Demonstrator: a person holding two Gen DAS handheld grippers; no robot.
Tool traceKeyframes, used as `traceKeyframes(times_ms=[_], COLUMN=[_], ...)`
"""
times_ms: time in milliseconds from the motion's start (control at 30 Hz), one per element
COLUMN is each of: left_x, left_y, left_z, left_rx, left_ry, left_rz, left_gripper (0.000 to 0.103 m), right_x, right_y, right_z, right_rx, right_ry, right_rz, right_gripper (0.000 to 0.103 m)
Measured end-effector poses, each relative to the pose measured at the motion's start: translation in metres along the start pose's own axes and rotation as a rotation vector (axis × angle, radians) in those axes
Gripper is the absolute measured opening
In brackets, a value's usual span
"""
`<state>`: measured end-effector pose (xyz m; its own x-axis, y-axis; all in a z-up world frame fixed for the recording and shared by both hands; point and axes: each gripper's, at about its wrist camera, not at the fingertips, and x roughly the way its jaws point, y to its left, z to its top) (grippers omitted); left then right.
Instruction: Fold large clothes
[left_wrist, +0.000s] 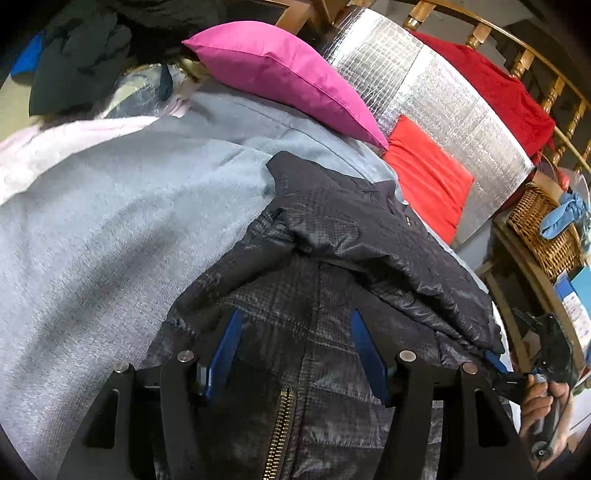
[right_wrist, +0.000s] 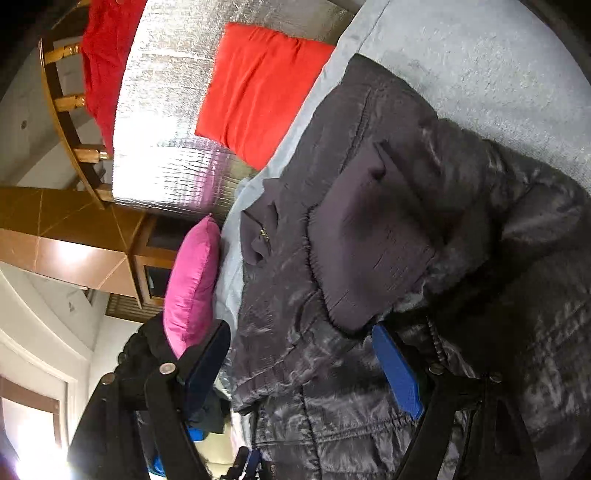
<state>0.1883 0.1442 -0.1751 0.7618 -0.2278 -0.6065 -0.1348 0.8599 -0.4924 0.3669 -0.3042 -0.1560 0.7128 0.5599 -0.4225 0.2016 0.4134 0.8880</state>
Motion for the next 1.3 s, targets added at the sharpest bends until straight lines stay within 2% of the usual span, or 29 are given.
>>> traceKeyframes(times_ms=[67, 133, 167, 233, 300, 367, 400, 467, 533, 633, 667, 733, 833, 867, 967, 1033, 1167, 1300], left_x=[0.001, 0.000, -0.001, -0.001, -0.002, -0.002, -0.001, -0.001, 0.000, -0.001, -0.003, -0.011, -0.019, -0.017, -0.001, 0.020, 0.056, 0.099], left_y=[0.003, 0.005, 0.007, 0.009, 0.010, 0.011, 0.010, 0.010, 0.009, 0.006, 0.004, -0.002, -0.024, -0.031, -0.054, -0.070, -0.087, -0.089], left_z=[0.000, -0.001, -0.001, -0.003, -0.004, -0.004, -0.003, -0.003, -0.002, 0.000, 0.002, 0.011, 0.034, 0.042, 0.067, 0.080, 0.084, 0.077], left_rx=[-0.009, -0.021, -0.026, -0.034, -0.042, -0.044, -0.044, -0.043, -0.038, -0.030, -0.030, -0.027, 0.040, 0.065, 0.144, 0.201, 0.291, 0.362], left_ry=[0.001, -0.002, -0.004, -0.006, -0.006, -0.006, -0.006, -0.005, -0.005, 0.001, 0.003, -0.001, -0.023, -0.032, -0.049, -0.041, -0.003, 0.105], left_rz=[-0.012, -0.026, -0.034, -0.042, -0.048, -0.050, -0.049, -0.047, -0.042, -0.028, -0.020, -0.007, 0.023, 0.034, 0.096, 0.127, 0.174, 0.268], left_gripper=[0.062, 0.062, 0.062, 0.062, 0.062, 0.062, 0.062, 0.062, 0.062, 0.062, 0.062, 0.062, 0.066, 0.067, 0.069, 0.069, 0.069, 0.069], right_x=[0.003, 0.009, 0.012, 0.016, 0.023, 0.023, 0.019, 0.009, -0.005, 0.002, 0.010, 0.028, 0.026, 0.023, 0.009, 0.000, -0.021, -0.026], right_y=[0.000, 0.002, 0.001, 0.001, 0.007, 0.027, 0.050, 0.082, 0.109, 0.103, 0.092, 0.056, 0.025, 0.024, 0.026, 0.031, 0.046, 0.079], right_z=[0.004, 0.011, 0.013, 0.017, 0.022, 0.024, 0.024, 0.023, 0.022, 0.021, 0.022, 0.025, 0.026, 0.028, 0.030, 0.028, 0.016, 0.004], right_rx=[-0.009, -0.026, -0.026, -0.035, -0.077, -0.177, -0.275, -0.389, -0.494, -0.532, -0.530, -0.452, -0.341, -0.327, -0.307, -0.303, -0.351, -0.451], right_ry=[-0.012, -0.027, -0.031, -0.029, -0.013, -0.033, -0.063, -0.116, -0.195, -0.187, -0.167, -0.086, -0.068, -0.071, -0.081, -0.088, -0.079, -0.068], right_rz=[-0.012, -0.051, -0.074, -0.112, -0.198, -0.252, -0.279, -0.297, -0.312, -0.366, -0.393, -0.427, -0.377, -0.364, -0.314, -0.288, -0.321, -0.235], right_gripper=[0.081, 0.076, 0.068, 0.043, 0.022, 0.016, 0.015, 0.014, 0.014, 0.014, 0.017, 0.018, 0.022, 0.028, 0.073, 0.074, 0.074, 0.074])
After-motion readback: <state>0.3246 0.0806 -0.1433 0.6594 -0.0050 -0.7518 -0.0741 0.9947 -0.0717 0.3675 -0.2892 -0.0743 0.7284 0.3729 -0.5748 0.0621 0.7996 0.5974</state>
